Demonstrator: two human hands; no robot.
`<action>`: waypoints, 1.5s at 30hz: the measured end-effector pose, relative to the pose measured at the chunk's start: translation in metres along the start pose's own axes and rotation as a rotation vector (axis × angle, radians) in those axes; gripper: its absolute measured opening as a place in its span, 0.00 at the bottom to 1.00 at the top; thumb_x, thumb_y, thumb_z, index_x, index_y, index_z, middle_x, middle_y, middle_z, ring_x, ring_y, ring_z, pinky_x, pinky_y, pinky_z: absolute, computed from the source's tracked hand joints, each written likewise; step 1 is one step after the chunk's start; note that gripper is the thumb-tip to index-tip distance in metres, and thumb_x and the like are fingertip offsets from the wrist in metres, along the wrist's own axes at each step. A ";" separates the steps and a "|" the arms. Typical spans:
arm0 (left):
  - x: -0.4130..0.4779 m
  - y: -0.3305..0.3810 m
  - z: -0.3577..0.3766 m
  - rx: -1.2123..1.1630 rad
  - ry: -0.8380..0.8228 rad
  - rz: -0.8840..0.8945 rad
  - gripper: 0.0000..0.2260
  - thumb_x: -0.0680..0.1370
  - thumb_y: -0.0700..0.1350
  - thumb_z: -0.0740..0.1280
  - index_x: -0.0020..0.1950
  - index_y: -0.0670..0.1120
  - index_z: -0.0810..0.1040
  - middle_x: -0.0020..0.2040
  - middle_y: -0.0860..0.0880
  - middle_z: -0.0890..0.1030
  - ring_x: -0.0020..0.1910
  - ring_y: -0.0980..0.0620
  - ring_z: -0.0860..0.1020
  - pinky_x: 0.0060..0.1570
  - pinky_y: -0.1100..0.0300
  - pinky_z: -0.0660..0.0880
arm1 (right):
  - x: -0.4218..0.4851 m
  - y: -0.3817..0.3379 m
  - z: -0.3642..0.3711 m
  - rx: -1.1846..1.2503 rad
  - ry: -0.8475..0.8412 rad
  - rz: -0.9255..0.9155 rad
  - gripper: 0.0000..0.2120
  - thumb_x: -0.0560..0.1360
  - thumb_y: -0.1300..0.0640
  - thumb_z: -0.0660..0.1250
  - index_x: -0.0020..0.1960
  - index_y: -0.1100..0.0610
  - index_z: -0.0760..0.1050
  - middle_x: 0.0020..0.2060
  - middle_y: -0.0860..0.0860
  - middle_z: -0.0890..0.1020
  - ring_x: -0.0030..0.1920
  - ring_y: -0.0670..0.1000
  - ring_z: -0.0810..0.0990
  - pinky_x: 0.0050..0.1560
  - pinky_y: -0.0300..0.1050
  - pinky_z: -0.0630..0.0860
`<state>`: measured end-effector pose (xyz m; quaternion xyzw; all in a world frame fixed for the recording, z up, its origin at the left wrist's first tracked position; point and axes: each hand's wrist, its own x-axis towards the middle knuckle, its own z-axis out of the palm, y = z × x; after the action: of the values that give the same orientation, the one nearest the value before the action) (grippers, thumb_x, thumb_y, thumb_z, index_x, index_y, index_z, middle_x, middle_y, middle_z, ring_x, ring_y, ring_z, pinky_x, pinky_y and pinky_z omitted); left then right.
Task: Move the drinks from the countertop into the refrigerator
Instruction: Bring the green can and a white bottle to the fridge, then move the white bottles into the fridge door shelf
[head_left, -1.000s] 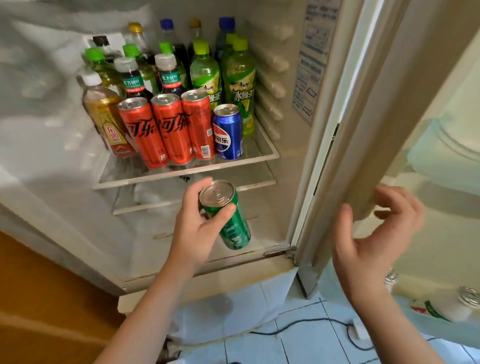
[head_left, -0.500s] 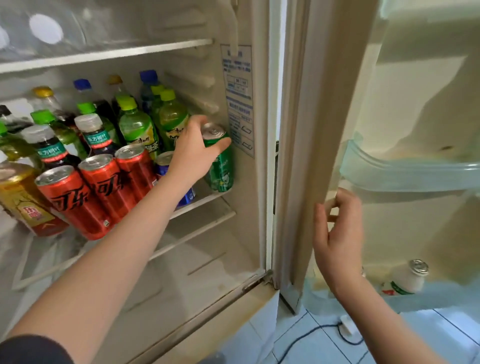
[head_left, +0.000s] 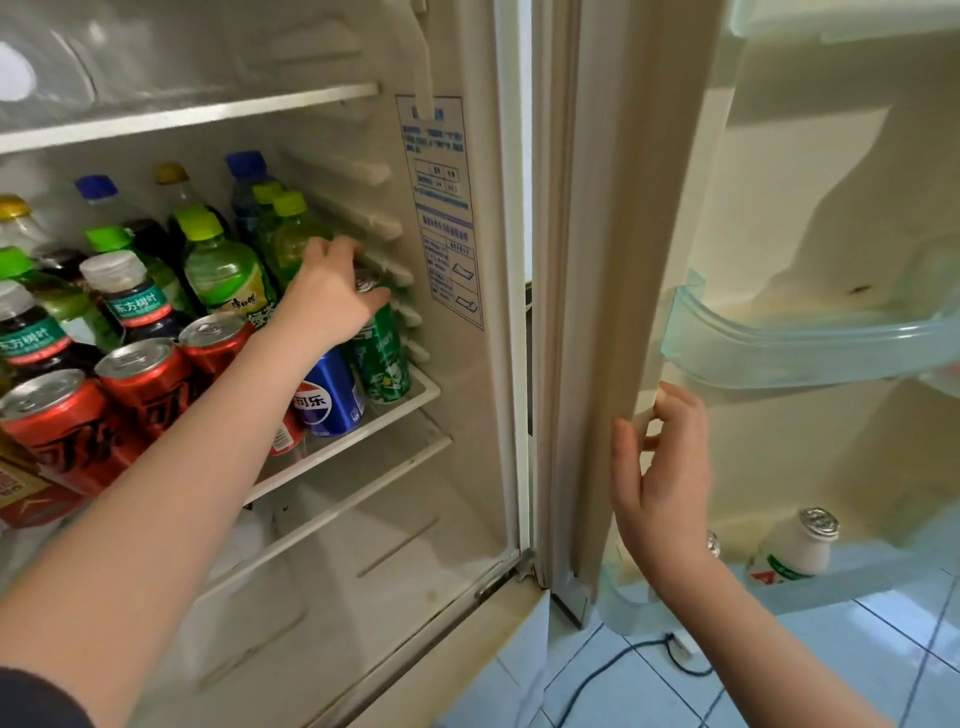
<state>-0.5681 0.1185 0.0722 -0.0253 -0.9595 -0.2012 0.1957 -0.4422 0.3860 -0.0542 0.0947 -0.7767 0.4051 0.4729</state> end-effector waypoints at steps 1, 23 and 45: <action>0.000 -0.002 -0.001 0.007 -0.016 0.005 0.23 0.75 0.48 0.69 0.66 0.43 0.68 0.65 0.39 0.66 0.61 0.38 0.71 0.62 0.48 0.68 | -0.001 0.001 0.001 0.000 0.003 0.001 0.06 0.76 0.57 0.58 0.52 0.56 0.66 0.52 0.45 0.67 0.50 0.41 0.66 0.43 0.38 0.70; -0.124 0.098 0.066 -0.488 0.516 0.687 0.08 0.75 0.37 0.64 0.48 0.33 0.78 0.51 0.35 0.77 0.54 0.41 0.74 0.60 0.52 0.67 | -0.042 -0.015 -0.059 -0.090 -0.129 0.232 0.11 0.75 0.59 0.61 0.56 0.57 0.73 0.48 0.45 0.76 0.45 0.43 0.76 0.43 0.36 0.73; -0.543 0.219 0.267 -0.200 -1.406 0.407 0.17 0.79 0.54 0.61 0.67 0.50 0.70 0.63 0.53 0.74 0.57 0.58 0.72 0.58 0.66 0.67 | -0.423 0.000 -0.469 -0.651 -0.640 1.573 0.10 0.77 0.52 0.60 0.56 0.51 0.75 0.50 0.46 0.80 0.50 0.48 0.78 0.47 0.40 0.71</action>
<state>-0.1367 0.4411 -0.2796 -0.3434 -0.8117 -0.1837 -0.4353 0.0923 0.6232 -0.2917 -0.4930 -0.7876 0.3259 -0.1747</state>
